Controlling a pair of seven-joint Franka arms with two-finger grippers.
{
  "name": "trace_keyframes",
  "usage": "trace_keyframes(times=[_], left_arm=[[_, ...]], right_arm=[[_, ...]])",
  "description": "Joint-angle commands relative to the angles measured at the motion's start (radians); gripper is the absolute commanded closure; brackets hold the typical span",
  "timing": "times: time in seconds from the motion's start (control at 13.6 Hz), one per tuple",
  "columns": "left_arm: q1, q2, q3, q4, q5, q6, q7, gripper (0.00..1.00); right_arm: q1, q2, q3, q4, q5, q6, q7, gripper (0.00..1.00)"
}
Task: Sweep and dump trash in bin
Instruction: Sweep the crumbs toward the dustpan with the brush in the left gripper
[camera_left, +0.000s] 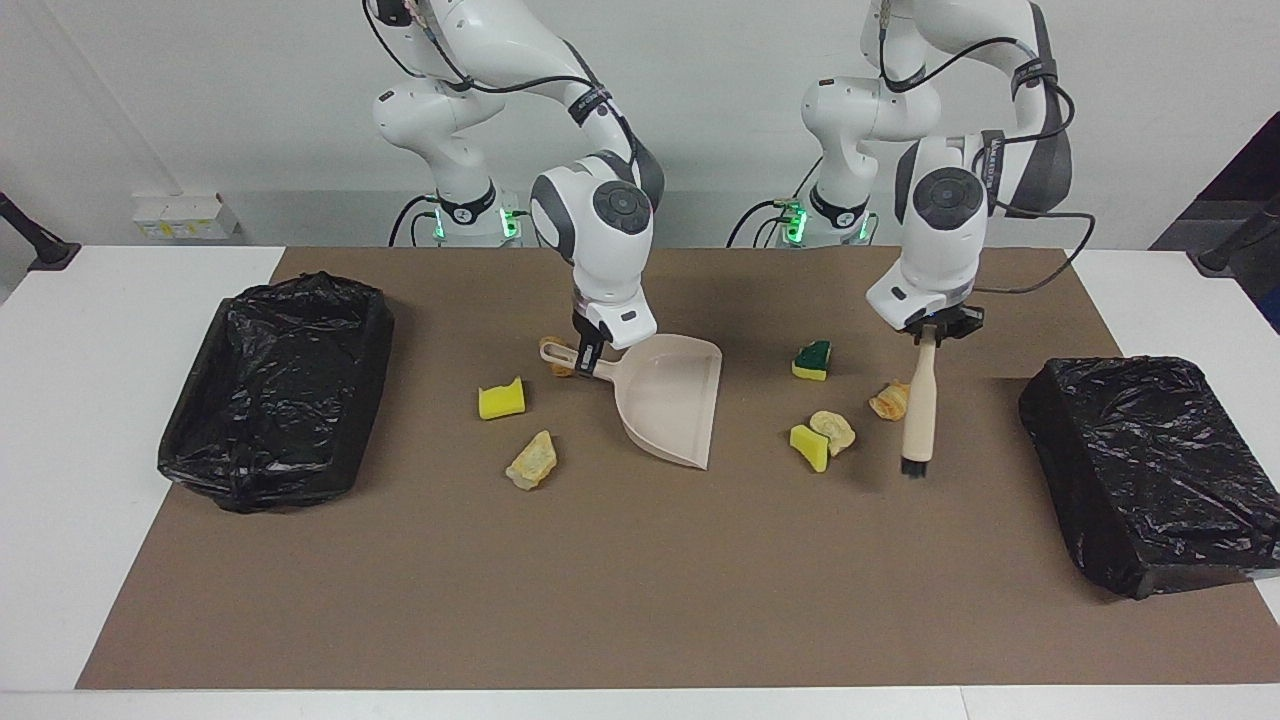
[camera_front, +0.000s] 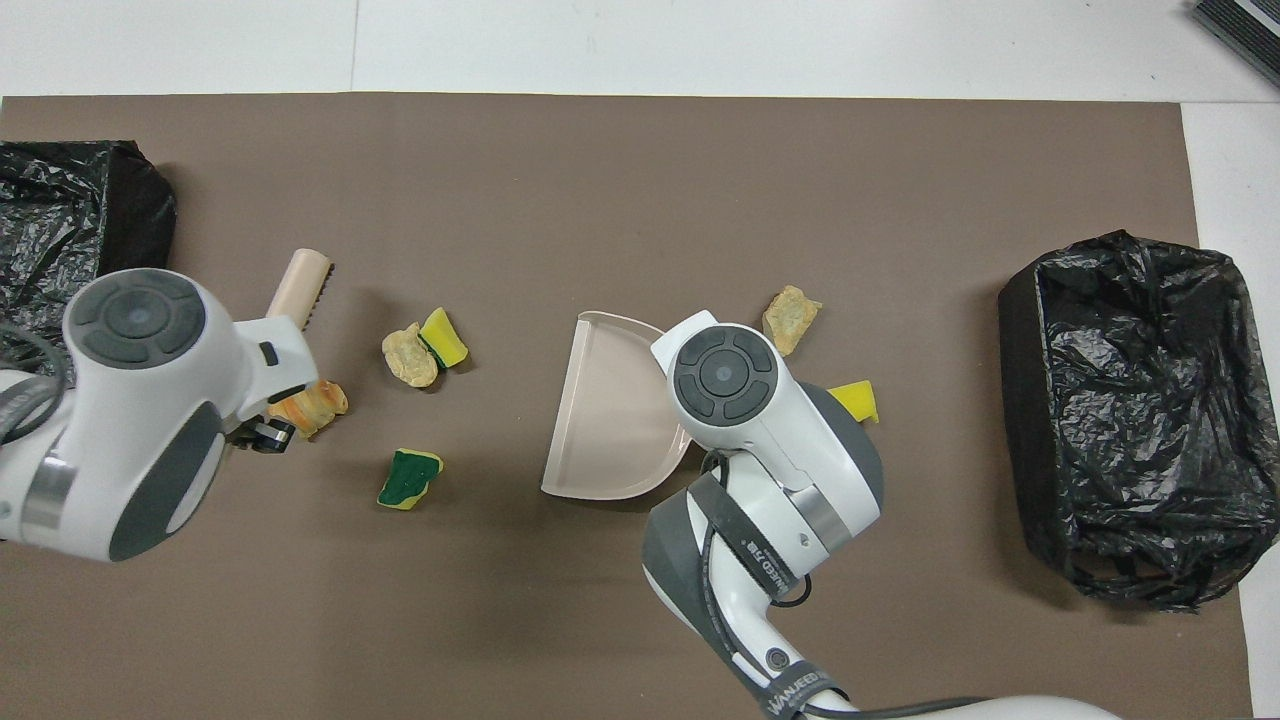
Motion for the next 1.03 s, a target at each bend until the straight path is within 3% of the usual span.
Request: trace_keyframes(times=[0.0,0.22,0.44,0.96], left_arm=[[0.11,-0.052,-0.002,-0.079,-0.009,0.001,-0.037,1.0],[0.185,-0.086,-0.002,-0.159,-0.009,0.044,-0.067,1.0],[0.158,-0.086,-0.005,-0.228,-0.058,0.093,-0.271,1.0],[-0.115,0.018,-0.005,-0.202,-0.293,0.185,-0.476,1.0]], right_arm=[[0.001,-0.031,0.005,-0.037,-0.028,0.009,0.006,1.0],[0.003,-0.037,0.005,-0.039,-0.04,-0.008,0.003,1.0],[0.003,-0.037,0.005,-0.04,-0.05,-0.009,-0.015,1.0],[0.003,-0.037,0.005,-0.043,-0.065,-0.02,-0.009,1.0]])
